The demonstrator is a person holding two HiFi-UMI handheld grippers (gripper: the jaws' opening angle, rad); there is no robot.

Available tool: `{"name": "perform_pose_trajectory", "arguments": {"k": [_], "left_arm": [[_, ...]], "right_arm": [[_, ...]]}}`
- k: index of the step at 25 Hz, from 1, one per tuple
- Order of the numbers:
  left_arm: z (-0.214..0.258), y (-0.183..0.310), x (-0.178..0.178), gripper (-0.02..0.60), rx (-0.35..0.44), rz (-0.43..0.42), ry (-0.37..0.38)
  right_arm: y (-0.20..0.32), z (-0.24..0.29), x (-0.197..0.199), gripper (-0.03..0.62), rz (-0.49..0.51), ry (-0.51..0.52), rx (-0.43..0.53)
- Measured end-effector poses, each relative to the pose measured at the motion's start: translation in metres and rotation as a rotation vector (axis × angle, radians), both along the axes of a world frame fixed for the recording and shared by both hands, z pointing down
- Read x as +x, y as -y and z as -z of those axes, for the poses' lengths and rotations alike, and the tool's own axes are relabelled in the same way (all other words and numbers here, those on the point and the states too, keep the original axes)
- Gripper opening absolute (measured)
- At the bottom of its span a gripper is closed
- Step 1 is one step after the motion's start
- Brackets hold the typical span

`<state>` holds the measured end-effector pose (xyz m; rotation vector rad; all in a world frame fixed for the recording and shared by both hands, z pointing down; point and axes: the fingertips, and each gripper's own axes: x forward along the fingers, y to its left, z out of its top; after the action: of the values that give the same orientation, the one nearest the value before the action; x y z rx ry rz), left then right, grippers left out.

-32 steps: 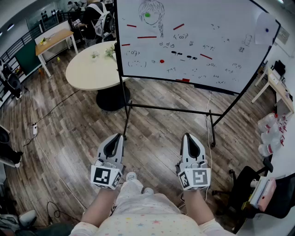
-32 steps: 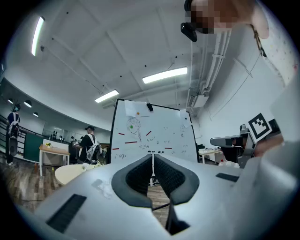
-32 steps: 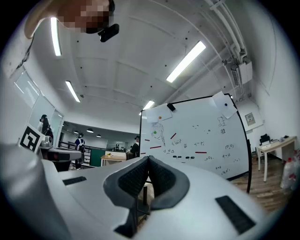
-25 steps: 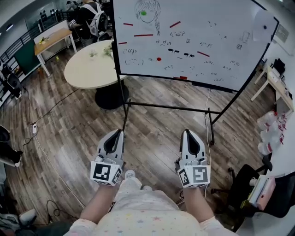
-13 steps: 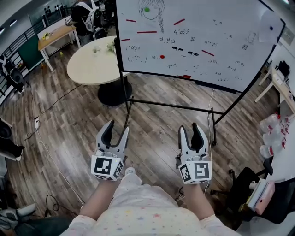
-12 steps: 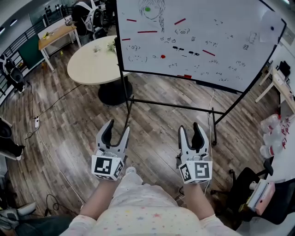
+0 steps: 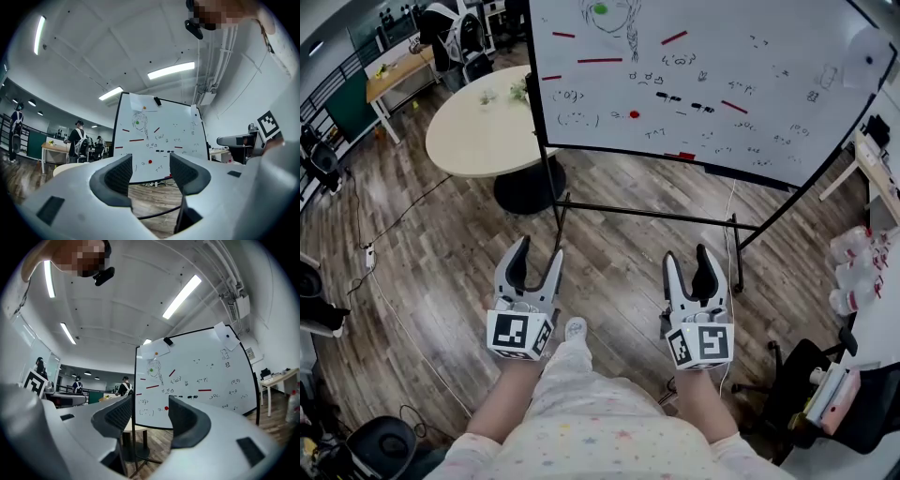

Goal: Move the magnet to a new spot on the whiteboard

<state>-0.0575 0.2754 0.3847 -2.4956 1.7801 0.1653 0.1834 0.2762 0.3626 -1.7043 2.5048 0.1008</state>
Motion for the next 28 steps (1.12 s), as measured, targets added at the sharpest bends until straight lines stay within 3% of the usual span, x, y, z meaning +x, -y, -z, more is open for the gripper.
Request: {"name": "perform_pose_trajectory", "arguments": {"k": [9,17,28], "left_arm": [[0.015,0.111,-0.035,0.228,0.022,-0.047,-0.010],[0.006,0.188,-0.062,0.229,-0.003,-0.094,-0.005],[-0.021,0.259,-0.068,0.227,-0.068,-0.089,-0.023]], "right_arm": [[0.105,0.023,-0.041,0.227,-0.035,-0.022,0.041],[0.172,0.013,-0.074,0.227,-0.069,-0.010,0.006],[0.241,-0.002,-0.076,0.227,-0.072,-0.036,-0.042]]}}
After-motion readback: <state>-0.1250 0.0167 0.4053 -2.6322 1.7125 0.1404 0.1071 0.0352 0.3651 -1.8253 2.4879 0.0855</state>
